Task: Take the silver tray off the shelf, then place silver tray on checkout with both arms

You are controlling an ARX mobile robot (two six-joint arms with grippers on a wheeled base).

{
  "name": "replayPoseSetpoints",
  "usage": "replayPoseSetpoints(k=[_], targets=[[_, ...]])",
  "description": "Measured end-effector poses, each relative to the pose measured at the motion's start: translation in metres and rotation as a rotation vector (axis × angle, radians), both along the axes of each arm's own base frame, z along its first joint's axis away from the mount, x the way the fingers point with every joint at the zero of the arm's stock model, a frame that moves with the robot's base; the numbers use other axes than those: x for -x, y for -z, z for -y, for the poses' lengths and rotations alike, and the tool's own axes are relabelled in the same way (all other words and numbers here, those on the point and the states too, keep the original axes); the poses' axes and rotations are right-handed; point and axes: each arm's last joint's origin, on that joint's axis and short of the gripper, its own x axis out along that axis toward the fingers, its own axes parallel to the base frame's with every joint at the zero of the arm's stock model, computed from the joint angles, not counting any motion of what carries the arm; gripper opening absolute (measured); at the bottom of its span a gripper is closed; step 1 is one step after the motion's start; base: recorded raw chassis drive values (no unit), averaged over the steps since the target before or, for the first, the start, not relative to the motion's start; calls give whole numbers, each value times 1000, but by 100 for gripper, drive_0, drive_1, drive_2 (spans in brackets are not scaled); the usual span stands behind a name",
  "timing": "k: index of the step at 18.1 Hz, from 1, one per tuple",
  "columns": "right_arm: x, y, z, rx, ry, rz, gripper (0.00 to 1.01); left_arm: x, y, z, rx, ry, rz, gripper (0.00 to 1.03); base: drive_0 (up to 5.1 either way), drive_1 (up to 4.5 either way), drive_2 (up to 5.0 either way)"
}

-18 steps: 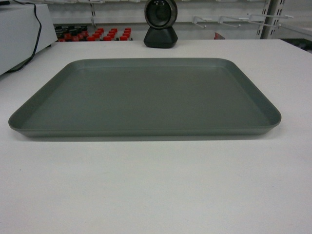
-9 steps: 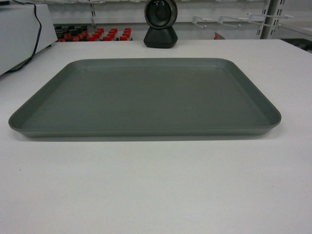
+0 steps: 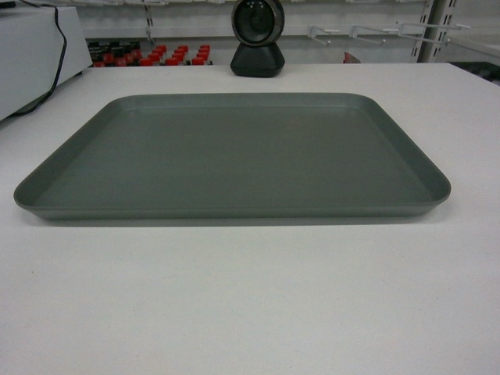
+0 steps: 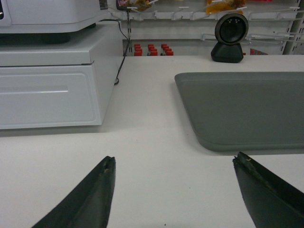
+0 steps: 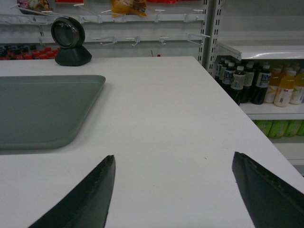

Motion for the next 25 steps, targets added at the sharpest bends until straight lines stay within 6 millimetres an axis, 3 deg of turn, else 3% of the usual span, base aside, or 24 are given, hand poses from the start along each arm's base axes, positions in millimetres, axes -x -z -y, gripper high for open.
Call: replayPoseSetpoints(k=[1, 2, 25], targets=[[0, 0, 0, 0, 0, 0, 85, 0, 0, 0, 0, 0, 0, 84, 0, 0, 0], [0, 0, 0, 0, 0, 0, 97, 0, 0, 0, -1, 0, 0, 97, 0, 0, 0], [0, 0, 0, 0, 0, 0, 98, 0, 0, 0, -1, 0, 0, 98, 0, 0, 0]])
